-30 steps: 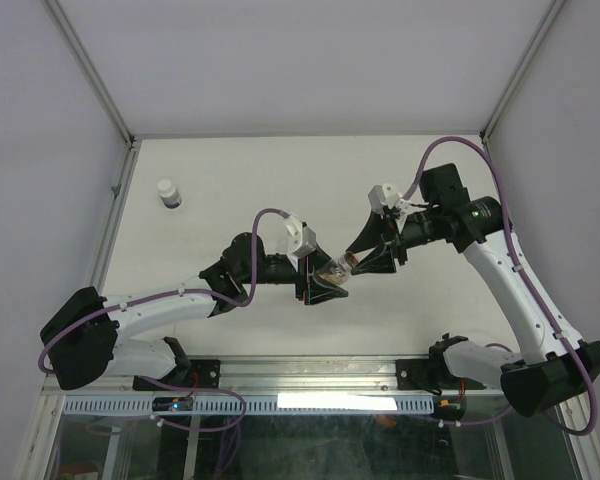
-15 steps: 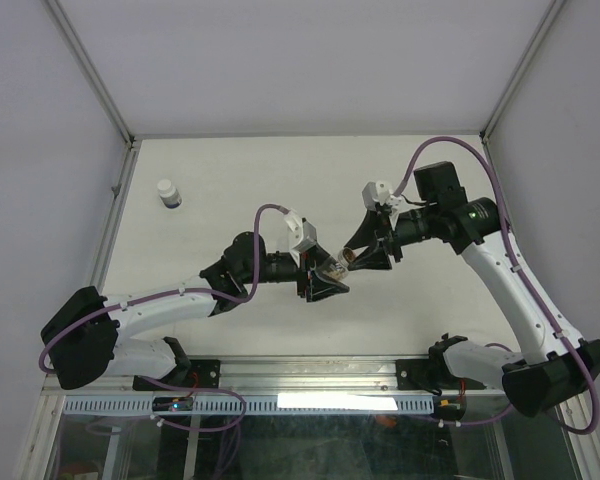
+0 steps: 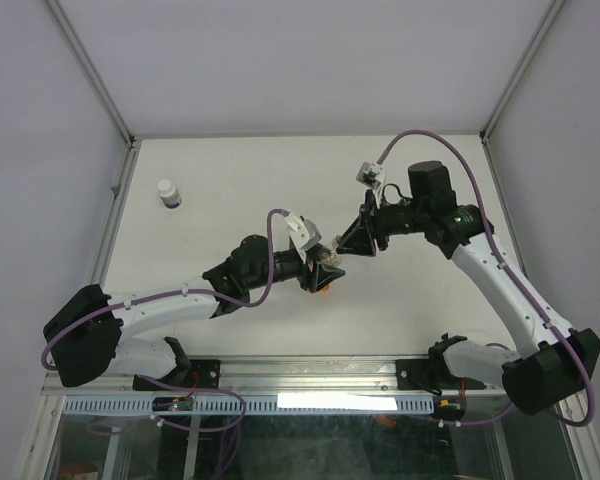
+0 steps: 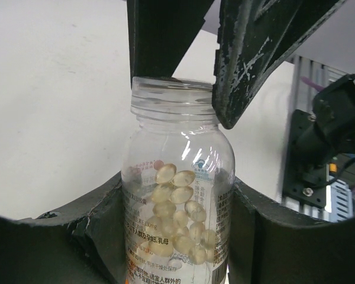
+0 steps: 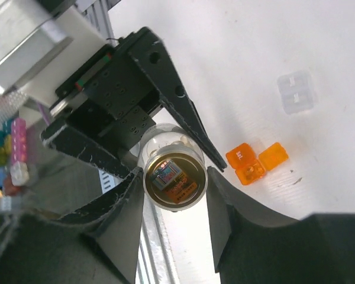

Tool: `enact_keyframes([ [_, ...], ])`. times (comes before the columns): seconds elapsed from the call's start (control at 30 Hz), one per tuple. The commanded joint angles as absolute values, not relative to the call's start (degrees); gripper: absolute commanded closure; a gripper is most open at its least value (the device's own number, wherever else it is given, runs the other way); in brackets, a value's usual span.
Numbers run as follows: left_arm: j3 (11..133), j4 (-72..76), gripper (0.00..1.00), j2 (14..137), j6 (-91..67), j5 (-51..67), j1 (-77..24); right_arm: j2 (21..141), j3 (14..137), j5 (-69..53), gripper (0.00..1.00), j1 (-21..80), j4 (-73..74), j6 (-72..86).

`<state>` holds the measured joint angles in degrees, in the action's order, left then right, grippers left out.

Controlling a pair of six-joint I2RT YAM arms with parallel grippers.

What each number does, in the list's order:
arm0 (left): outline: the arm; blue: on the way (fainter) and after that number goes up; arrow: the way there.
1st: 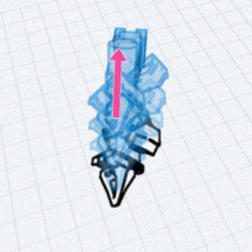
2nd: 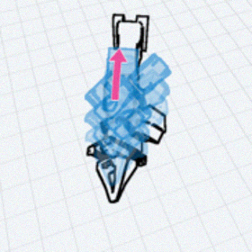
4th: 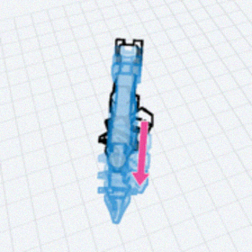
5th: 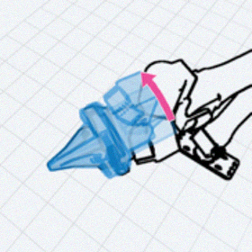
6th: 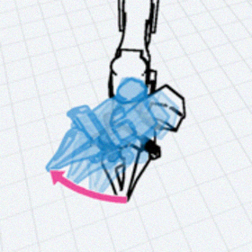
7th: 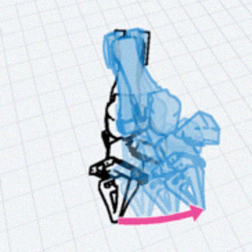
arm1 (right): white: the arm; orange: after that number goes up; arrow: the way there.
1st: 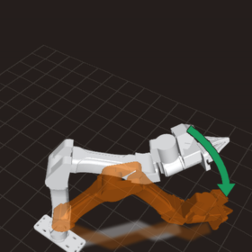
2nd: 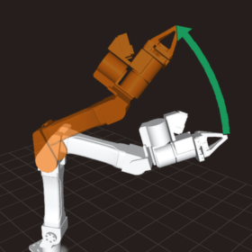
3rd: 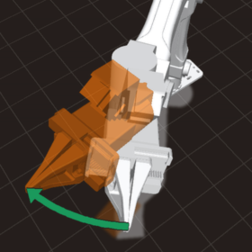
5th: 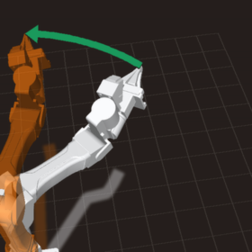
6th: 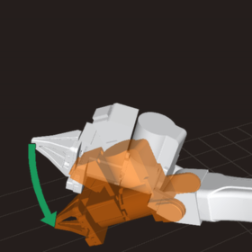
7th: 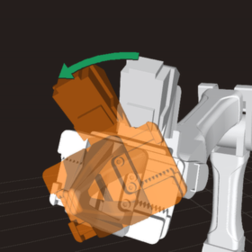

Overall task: Sort the pills into containers
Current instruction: Screw the lid of the pill bottle onto the pill bottle.

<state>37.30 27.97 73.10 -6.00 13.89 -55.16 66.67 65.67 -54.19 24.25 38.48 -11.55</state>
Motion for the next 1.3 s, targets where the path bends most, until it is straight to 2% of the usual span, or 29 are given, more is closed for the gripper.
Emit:
enact_keyframes([
  [0.0, 39.69, 40.51, 1.00, 73.81, -4.86, 3.94, -55.46, 68.66, 63.17, -48.90, 0.86, 25.85, 33.60, 2.58],
  [0.1, 39.17, 40.53, 1.00, 75.07, -4.56, 4.36, -55.47, 69.42, 64.69, -50.01, 0.70, 25.76, 33.84, 2.59],
  [0.23, 36.47, 40.91, 1.00, 75.29, -4.59, 5.44, -55.46, 68.75, 67.30, -54.63, 0.42, 23.88, 33.93, 0.89],
  [0.27, 35.40, 41.49, 1.00, 75.08, -4.80, 5.76, -55.46, 68.47, 67.90, -56.14, 0.31, 22.58, 33.85, 0.68],
  [0.3, 34.42, 42.30, 1.00, 74.87, -5.21, 5.95, -55.47, 68.20, 68.46, -58.36, 0.10, 21.04, 33.82, 0.36],
  [0.33, 33.35, 42.84, 1.00, 74.68, -5.65, 6.16, -55.42, 67.99, 68.99, -61.64, 0.02, 19.81, 34.07, -0.35],
  [0.6, 27.84, 44.83, 1.00, 71.95, -7.88, 9.52, -55.37, 64.25, 69.74, -68.84, 0.01, 14.75, 41.63, -18.08],
  [0.77, 25.45, 47.34, 1.00, 68.94, -9.16, 20.90, -54.83, 63.38, 68.26, -74.81, 0.01, 13.73, 53.32, -49.86],
  [0.9, 27.40, 45.01, 1.00, 69.61, -10.42, 32.59, -54.58, 66.75, 69.28, -82.19, 0.01, 13.82, 76.21, -87.98],
  [0.97, 27.84, 43.88, 1.00, 70.04, -10.87, 34.80, -54.58, 68.81, 71.32, -82.40, 0.02, 14.20, 82.36, -97.93],
  [1.03, 27.78, 43.33, 1.00, 70.19, -10.78, 34.87, -54.62, 70.66, 73.59, -81.37, 0.02, 14.64, 87.54, -104.42],
  [1.27, 30.13, 42.62, 1.00, 71.86, -10.58, 36.58, -54.58, 70.56, 72.40, -79.27, 0.09, 20.03, 85.13, -102.17],
])
